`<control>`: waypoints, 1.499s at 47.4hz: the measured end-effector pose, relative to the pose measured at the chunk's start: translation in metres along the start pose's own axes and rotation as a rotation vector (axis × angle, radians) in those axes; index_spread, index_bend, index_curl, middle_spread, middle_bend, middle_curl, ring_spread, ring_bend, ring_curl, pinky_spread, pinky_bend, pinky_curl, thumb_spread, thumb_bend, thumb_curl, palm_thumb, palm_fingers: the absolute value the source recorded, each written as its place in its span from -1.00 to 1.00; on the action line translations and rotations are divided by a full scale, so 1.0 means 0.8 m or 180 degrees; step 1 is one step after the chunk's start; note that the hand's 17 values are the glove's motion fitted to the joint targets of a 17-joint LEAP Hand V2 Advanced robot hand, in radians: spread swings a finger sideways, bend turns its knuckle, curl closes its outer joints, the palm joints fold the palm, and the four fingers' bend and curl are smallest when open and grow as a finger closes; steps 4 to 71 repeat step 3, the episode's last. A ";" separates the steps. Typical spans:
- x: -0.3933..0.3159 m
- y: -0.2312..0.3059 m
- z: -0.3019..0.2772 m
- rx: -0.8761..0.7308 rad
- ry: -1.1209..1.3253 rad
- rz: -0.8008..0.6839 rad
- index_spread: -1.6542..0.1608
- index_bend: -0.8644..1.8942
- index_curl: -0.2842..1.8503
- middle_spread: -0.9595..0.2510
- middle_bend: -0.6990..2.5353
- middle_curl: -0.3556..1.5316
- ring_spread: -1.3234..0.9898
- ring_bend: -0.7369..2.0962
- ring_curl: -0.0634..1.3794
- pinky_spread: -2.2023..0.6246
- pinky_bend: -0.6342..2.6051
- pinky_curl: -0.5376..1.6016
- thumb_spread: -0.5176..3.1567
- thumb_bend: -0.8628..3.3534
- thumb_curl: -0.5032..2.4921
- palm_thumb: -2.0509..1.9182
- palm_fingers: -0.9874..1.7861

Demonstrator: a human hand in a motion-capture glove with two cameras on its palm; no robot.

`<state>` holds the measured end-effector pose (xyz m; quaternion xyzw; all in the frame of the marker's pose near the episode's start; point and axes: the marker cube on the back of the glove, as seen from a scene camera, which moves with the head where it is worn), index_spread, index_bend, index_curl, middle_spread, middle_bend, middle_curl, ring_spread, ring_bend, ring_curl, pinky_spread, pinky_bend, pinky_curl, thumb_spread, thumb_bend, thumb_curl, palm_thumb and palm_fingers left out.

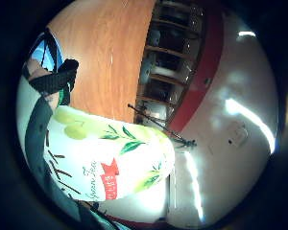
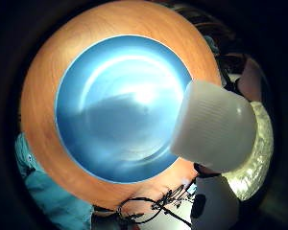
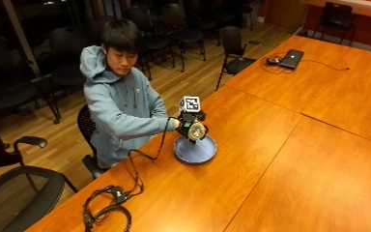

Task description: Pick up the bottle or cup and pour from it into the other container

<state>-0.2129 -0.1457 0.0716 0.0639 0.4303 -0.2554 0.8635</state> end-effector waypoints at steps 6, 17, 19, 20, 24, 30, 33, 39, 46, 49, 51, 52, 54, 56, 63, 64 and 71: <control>0.005 0.007 0.008 0.0009 0.0256 -0.0249 0.73 -0.25 -0.30 0.49 -0.38 -0.09 0.01 -0.13 -0.27 0.43 -0.32 -0.16 -0.59 -0.61 -0.21 0.55 0.58; 0.005 0.007 0.008 0.0009 0.0256 -0.0249 0.73 -0.25 -0.30 0.49 -0.38 -0.09 0.01 -0.13 -0.27 0.43 -0.32 -0.16 -0.59 -0.61 -0.21 0.55 0.58; 0.005 0.007 0.008 0.0009 0.0256 -0.0249 0.73 -0.25 -0.30 0.49 -0.38 -0.09 0.01 -0.13 -0.27 0.43 -0.32 -0.16 -0.59 -0.61 -0.21 0.55 0.58; 0.005 0.007 0.008 0.0009 0.0256 -0.0249 0.73 -0.25 -0.30 0.49 -0.38 -0.09 0.01 -0.13 -0.27 0.43 -0.32 -0.16 -0.59 -0.61 -0.21 0.55 0.58; 0.005 0.007 0.008 0.0009 0.0256 -0.0249 0.73 -0.25 -0.30 0.49 -0.38 -0.09 0.01 -0.13 -0.27 0.43 -0.32 -0.16 -0.59 -0.61 -0.21 0.55 0.58; 0.005 0.007 0.008 0.0009 0.0256 -0.0249 0.73 -0.25 -0.30 0.49 -0.38 -0.09 0.01 -0.13 -0.27 0.43 -0.32 -0.16 -0.59 -0.61 -0.21 0.55 0.58; 0.005 0.007 0.008 0.0009 0.0256 -0.0249 0.73 -0.25 -0.30 0.49 -0.38 -0.09 0.01 -0.13 -0.27 0.43 -0.32 -0.16 -0.59 -0.61 -0.21 0.55 0.58; 0.005 0.007 0.008 0.0009 0.0256 -0.0249 0.73 -0.25 -0.30 0.49 -0.38 -0.09 0.01 -0.13 -0.27 0.43 -0.32 -0.16 -0.59 -0.61 -0.21 0.55 0.58; 0.005 0.007 0.008 0.0009 0.0256 -0.0249 0.73 -0.25 -0.30 0.49 -0.38 -0.09 0.01 -0.13 -0.27 0.43 -0.32 -0.16 -0.59 -0.61 -0.21 0.55 0.58; 0.005 0.007 0.008 0.0009 0.0256 -0.0249 0.73 -0.25 -0.30 0.49 -0.38 -0.09 0.01 -0.13 -0.27 0.43 -0.32 -0.16 -0.59 -0.61 -0.21 0.55 0.58; 0.005 0.007 0.008 0.0009 0.0256 -0.0249 0.73 -0.25 -0.30 0.49 -0.38 -0.09 0.01 -0.13 -0.27 0.43 -0.32 -0.16 -0.59 -0.61 -0.21 0.55 0.58; 0.005 0.007 0.008 0.0009 0.0256 -0.0249 0.73 -0.25 -0.30 0.49 -0.38 -0.09 0.01 -0.13 -0.27 0.43 -0.32 -0.16 -0.59 -0.61 -0.21 0.55 0.58; 0.005 0.007 0.008 0.0009 0.0256 -0.0249 0.73 -0.25 -0.30 0.49 -0.38 -0.09 0.01 -0.13 -0.27 0.43 -0.32 -0.16 -0.59 -0.61 -0.21 0.55 0.58; 0.005 0.007 0.008 0.0009 0.0256 -0.0249 0.73 -0.25 -0.30 0.49 -0.38 -0.09 0.01 -0.13 -0.27 0.43 -0.32 -0.16 -0.59 -0.61 -0.21 0.55 0.58; 0.005 0.007 0.008 0.0009 0.0256 -0.0249 0.73 -0.25 -0.30 0.49 -0.38 -0.09 0.01 -0.13 -0.27 0.43 -0.32 -0.16 -0.59 -0.61 -0.21 0.55 0.58; 0.005 0.007 0.008 0.0009 0.0256 -0.0249 0.73 -0.25 -0.30 0.49 -0.38 -0.09 0.01 -0.13 -0.27 0.43 -0.32 -0.16 -0.59 -0.61 -0.21 0.55 0.58; 0.005 0.007 0.008 0.0009 0.0256 -0.0249 0.73 -0.25 -0.30 0.49 -0.38 -0.09 0.01 -0.13 -0.27 0.43 -0.32 -0.16 -0.59 -0.61 -0.21 0.55 0.58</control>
